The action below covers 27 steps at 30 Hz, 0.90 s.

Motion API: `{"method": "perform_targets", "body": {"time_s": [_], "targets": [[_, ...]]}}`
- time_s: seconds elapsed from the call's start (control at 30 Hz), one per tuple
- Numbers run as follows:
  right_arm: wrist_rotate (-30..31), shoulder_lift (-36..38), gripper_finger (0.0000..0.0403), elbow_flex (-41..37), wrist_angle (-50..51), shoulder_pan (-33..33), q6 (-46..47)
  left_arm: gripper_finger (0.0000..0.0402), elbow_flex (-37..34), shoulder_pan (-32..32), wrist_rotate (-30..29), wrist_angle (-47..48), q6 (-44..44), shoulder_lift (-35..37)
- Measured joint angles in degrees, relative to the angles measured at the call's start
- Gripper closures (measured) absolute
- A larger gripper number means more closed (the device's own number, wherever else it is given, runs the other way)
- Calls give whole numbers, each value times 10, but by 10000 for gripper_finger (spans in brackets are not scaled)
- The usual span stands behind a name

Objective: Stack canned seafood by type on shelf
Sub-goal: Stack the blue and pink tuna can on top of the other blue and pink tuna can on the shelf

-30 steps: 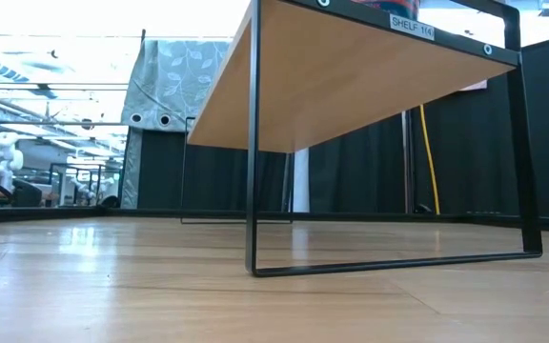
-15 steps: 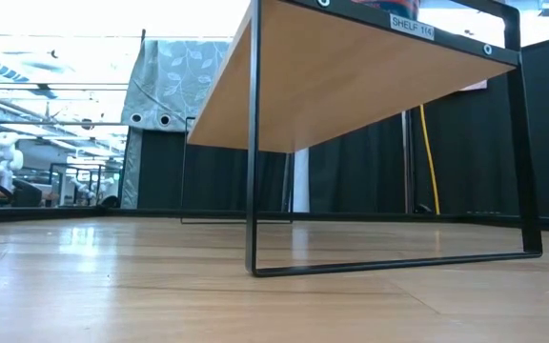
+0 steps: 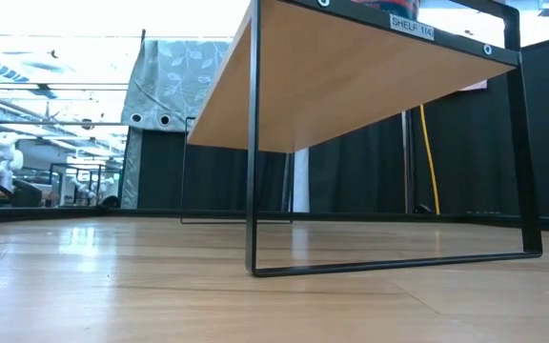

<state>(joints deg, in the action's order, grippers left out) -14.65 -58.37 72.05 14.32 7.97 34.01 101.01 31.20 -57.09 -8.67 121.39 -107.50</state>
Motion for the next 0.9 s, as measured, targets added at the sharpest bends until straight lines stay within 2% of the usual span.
{"method": "perform_targets", "body": {"time_s": [0.13, 0.3, 0.4, 0.53, 0.7, 0.9], "targets": [[0, 38, 72, 0, 4, 0, -22, 205, -1, 11, 11, 1, -70, 27], [2, 76, 69, 0, 18, 0, -49, 205, 0, 12, 43, 2, -128, 93], [14, 91, 69, 0, 38, 0, -70, 204, 0, -1, 98, 14, -200, 134], [32, 100, 69, 0, 74, 0, -87, 204, 2, -11, 173, 132, -356, 174], [32, 99, 69, 0, 96, 0, -96, 204, -1, -29, 211, 290, -503, 164], [32, 95, 69, 0, 106, 0, -112, 204, 0, -42, 255, 306, -580, 126]]}}
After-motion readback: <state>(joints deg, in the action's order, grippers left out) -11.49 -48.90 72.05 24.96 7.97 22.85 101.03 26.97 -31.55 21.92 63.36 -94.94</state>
